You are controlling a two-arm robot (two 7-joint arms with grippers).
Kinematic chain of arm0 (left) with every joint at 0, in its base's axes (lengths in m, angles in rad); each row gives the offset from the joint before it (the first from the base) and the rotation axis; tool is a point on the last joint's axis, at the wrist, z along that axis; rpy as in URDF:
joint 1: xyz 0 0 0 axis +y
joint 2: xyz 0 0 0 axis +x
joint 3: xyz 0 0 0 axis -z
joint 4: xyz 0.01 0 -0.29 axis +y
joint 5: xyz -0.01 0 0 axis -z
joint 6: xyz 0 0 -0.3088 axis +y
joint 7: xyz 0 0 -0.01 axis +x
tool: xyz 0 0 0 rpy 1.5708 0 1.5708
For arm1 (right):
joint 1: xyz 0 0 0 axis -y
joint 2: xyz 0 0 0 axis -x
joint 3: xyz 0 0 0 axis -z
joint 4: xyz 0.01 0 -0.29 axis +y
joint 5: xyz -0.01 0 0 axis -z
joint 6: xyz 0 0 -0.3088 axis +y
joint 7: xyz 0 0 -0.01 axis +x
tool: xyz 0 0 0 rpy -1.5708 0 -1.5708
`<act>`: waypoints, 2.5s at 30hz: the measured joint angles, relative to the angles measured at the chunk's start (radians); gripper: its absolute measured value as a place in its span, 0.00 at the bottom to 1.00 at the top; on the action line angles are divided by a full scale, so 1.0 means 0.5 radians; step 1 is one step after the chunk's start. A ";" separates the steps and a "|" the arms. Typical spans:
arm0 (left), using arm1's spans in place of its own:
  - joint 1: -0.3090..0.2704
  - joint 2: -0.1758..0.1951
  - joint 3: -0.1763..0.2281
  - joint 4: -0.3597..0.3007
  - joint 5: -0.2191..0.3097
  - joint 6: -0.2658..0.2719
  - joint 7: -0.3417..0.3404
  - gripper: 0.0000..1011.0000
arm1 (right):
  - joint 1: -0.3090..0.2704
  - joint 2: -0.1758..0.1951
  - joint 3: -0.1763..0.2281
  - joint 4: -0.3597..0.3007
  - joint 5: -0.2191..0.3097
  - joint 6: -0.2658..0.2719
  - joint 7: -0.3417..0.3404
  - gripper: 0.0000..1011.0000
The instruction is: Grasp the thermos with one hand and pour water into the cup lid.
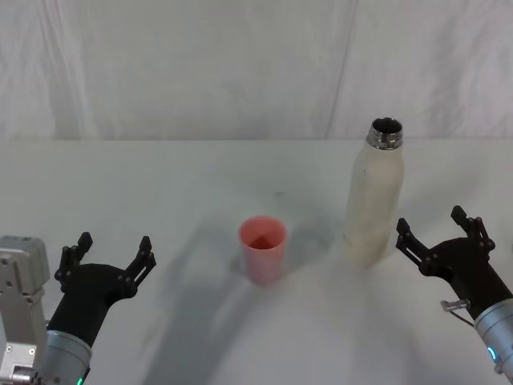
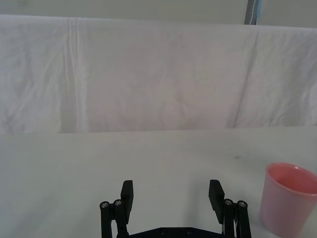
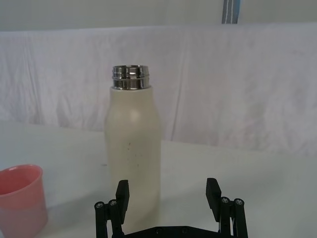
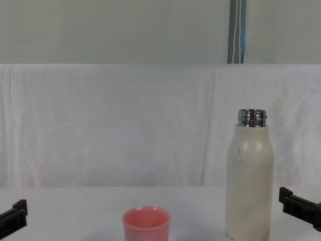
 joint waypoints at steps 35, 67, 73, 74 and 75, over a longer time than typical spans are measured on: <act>0.000 0.000 0.000 0.000 0.000 0.000 0.000 0.99 | -0.112 -0.041 -0.065 -0.015 -0.169 -0.097 0.010 0.99; 0.000 0.000 0.000 0.000 0.000 0.000 0.000 0.99 | -0.090 -0.053 -0.068 0.011 -0.198 -0.075 0.031 0.99; 0.000 0.000 0.000 0.000 0.000 0.000 0.000 0.99 | -0.087 -0.055 -0.072 0.012 -0.175 -0.059 0.043 0.99; 0.000 0.000 0.000 0.000 0.000 0.000 0.000 0.99 | -0.087 -0.056 -0.073 0.013 -0.170 -0.057 0.043 0.99; 0.000 0.000 0.000 0.000 0.000 0.000 0.000 0.99 | -0.087 -0.056 -0.073 0.014 -0.168 -0.057 0.043 0.99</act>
